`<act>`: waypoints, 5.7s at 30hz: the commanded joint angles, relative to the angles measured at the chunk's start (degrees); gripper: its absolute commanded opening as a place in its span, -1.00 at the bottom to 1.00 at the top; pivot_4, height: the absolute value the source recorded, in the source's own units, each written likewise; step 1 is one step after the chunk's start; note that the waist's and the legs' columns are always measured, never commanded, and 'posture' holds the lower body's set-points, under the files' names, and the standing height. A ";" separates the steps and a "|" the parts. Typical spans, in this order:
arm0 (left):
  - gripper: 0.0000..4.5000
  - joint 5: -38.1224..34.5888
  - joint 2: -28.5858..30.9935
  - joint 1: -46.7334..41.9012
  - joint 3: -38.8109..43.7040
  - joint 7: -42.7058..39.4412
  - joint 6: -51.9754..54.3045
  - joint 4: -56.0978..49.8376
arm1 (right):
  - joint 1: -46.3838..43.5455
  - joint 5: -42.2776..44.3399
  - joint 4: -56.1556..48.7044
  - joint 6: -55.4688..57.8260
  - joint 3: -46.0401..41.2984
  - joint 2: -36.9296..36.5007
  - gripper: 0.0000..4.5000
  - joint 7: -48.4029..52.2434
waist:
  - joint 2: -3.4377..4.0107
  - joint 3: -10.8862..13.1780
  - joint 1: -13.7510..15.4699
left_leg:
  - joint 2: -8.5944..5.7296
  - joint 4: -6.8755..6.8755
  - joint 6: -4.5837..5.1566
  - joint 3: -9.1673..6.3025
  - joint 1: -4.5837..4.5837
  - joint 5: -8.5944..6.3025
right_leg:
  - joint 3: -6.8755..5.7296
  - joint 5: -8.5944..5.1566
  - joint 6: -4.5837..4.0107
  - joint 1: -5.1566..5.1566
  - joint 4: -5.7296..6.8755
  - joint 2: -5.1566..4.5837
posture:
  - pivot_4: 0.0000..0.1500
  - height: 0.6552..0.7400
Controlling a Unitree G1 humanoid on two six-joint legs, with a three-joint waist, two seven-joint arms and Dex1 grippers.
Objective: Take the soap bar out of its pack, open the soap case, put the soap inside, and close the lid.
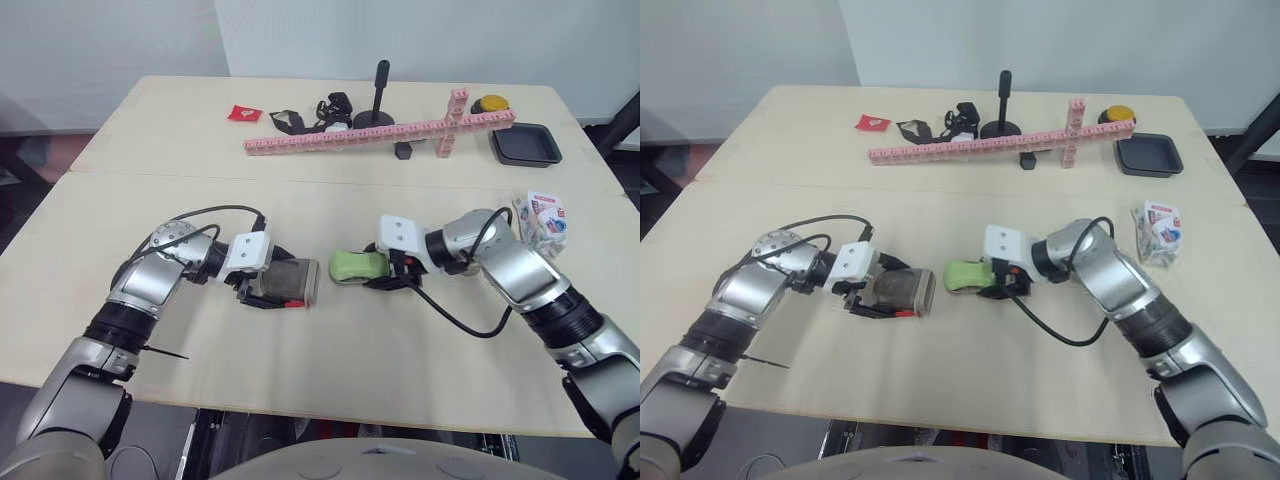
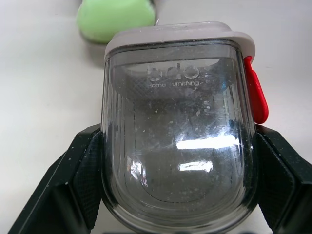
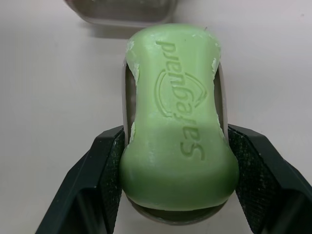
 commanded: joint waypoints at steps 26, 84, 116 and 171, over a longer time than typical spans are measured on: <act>0.54 -1.46 -4.20 -2.25 1.18 3.01 -0.46 -0.27 | -2.99 2.00 -6.56 8.81 2.36 0.11 0.16 0.02 | 0.00 0.00 0.80 | 0.01 0.00 -0.01 0.02 0.00 0.00 | 0.01 -0.06 -0.10 -0.02 0.01 0.00 | 1.00 0.84; 0.54 -0.29 -5.95 -4.67 0.62 3.41 -2.77 2.04 | 4.99 7.83 -3.25 -3.12 -6.26 0.06 -0.99 -0.96 | 0.00 0.00 1.30 | 0.03 0.02 -0.06 0.08 -0.01 0.02 | 0.05 0.05 0.09 -0.10 0.14 0.01 | 1.00 0.84; 0.54 0.92 -6.98 -5.31 1.13 3.65 -4.00 3.87 | 3.07 6.26 0.24 -5.03 -6.91 0.89 -0.99 -0.16 | 0.00 0.00 1.33 | 0.03 0.04 -0.06 0.07 -0.02 0.02 | 0.04 -0.04 -0.07 -0.11 0.17 0.01 | 1.00 0.84; 0.54 0.39 -12.59 -4.35 0.59 10.80 -12.61 1.39 | 1.32 69.58 6.76 60.64 -38.59 20.76 0.99 -56.16 | 0.02 -0.01 2.76 | 0.07 0.02 -0.47 0.13 -0.01 0.26 | 0.04 -0.10 -0.18 -0.13 0.14 0.03 | 1.00 0.84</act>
